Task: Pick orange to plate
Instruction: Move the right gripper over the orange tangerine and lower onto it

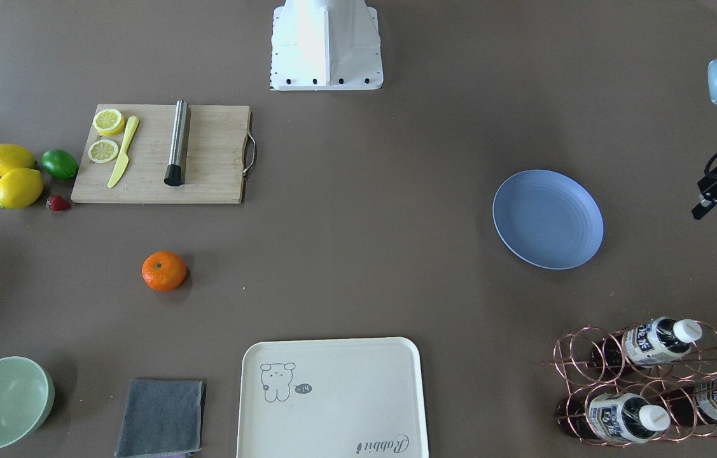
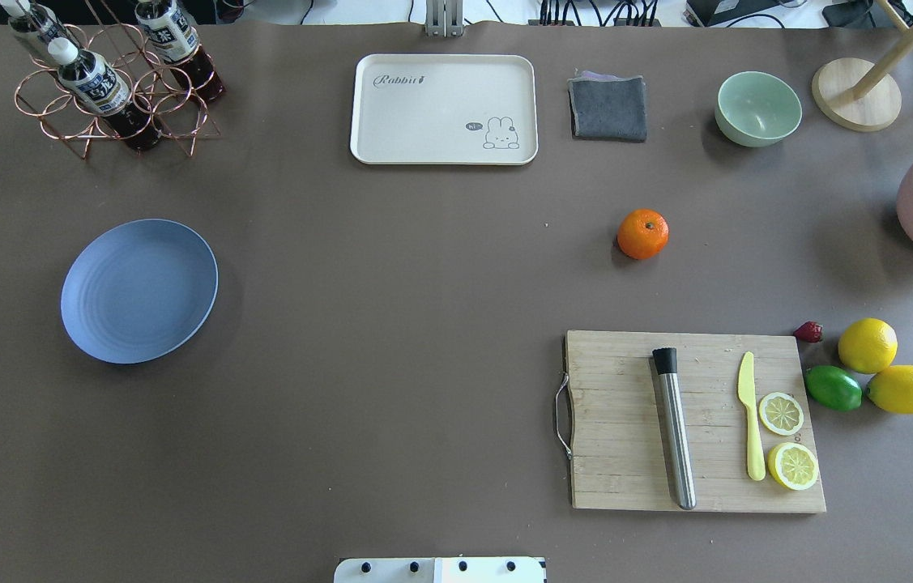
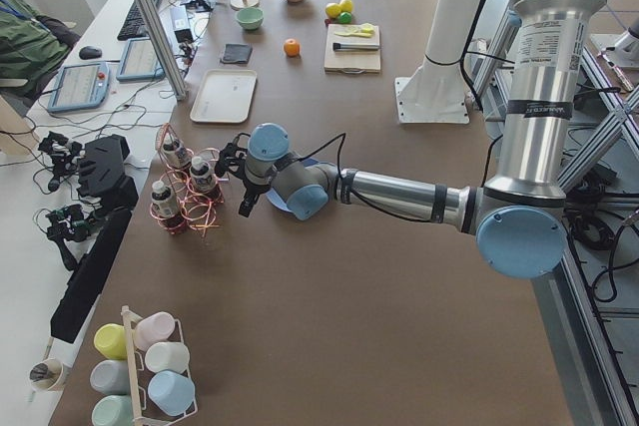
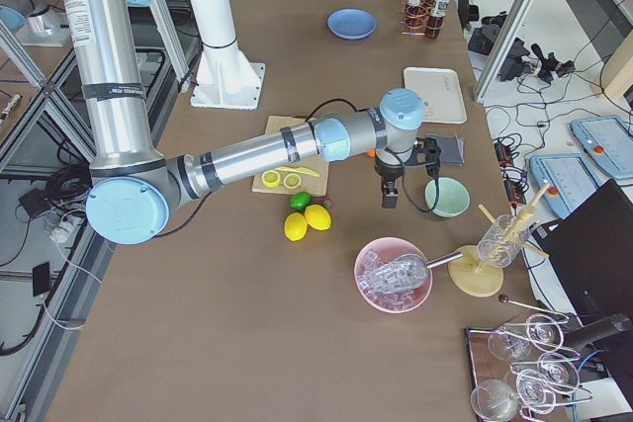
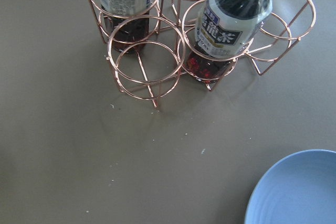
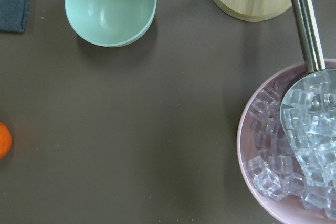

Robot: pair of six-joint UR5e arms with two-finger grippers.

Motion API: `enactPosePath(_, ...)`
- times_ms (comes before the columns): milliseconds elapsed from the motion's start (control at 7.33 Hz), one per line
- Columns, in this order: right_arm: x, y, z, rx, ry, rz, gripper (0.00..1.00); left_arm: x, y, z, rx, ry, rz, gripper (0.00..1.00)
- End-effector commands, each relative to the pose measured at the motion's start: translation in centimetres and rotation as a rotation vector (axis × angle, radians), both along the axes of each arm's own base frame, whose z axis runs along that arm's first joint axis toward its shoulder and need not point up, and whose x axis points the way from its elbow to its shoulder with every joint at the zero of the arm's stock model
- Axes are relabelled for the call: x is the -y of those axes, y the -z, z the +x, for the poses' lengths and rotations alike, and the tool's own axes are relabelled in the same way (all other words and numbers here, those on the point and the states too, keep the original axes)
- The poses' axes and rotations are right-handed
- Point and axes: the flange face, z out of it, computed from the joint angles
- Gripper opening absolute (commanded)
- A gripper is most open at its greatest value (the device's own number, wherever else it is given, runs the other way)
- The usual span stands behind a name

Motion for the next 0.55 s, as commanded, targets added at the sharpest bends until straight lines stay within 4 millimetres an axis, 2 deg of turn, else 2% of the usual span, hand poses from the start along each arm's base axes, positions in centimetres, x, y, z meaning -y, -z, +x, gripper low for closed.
enactPosePath(0,0.3,1.3,-7.0,0.023,-0.095,-0.02,1.0,-0.5,0.3,1.5,-0.04,0.013,-0.025,0.98)
enactPosePath(136,0.1,2.7,-11.7,0.029,-0.15,-0.035,1.0,-0.4,0.4,1.5,-0.041,0.013,-0.024,0.98)
enactPosePath(409,-0.1,7.1,-20.4,0.025,-0.175,-0.041,1.0,-0.2,0.5,1.6,-0.041,0.013,-0.024,0.98)
